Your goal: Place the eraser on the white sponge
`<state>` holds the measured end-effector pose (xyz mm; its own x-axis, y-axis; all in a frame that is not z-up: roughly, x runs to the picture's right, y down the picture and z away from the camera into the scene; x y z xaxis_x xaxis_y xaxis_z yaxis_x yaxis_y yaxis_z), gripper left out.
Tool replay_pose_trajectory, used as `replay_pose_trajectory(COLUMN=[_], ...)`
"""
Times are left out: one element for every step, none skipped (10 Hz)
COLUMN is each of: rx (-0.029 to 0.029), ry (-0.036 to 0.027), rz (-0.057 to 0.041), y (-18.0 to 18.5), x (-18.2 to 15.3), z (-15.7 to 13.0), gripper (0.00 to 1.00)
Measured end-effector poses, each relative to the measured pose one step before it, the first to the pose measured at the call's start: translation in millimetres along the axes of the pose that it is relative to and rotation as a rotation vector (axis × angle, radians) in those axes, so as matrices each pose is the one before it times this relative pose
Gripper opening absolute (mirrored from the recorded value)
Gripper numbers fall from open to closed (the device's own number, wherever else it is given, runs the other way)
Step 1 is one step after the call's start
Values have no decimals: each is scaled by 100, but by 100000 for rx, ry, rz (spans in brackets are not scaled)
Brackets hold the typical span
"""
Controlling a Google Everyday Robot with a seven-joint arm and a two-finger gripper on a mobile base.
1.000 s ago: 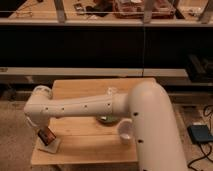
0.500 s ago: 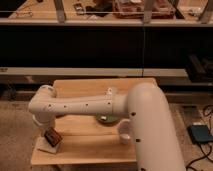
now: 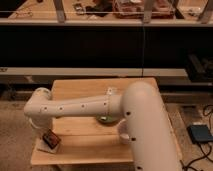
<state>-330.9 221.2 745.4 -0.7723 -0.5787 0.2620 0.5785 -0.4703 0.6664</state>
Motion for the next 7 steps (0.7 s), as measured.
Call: replay_pose_trajectory(rx=[-540, -687, 68, 445, 448, 484, 535], ry=[-956, -1071, -1148, -535, -604, -373, -226], rz=[-1138, -742, 647, 468, 158, 6, -165], y=[-274, -131, -141, -182, -240, -224, -251], x=[-125, -204, -321, -146, -152, -81, -26], z=[243, 229, 326, 178, 246, 188, 173], gripper=[0, 5, 18, 27, 37, 46, 57])
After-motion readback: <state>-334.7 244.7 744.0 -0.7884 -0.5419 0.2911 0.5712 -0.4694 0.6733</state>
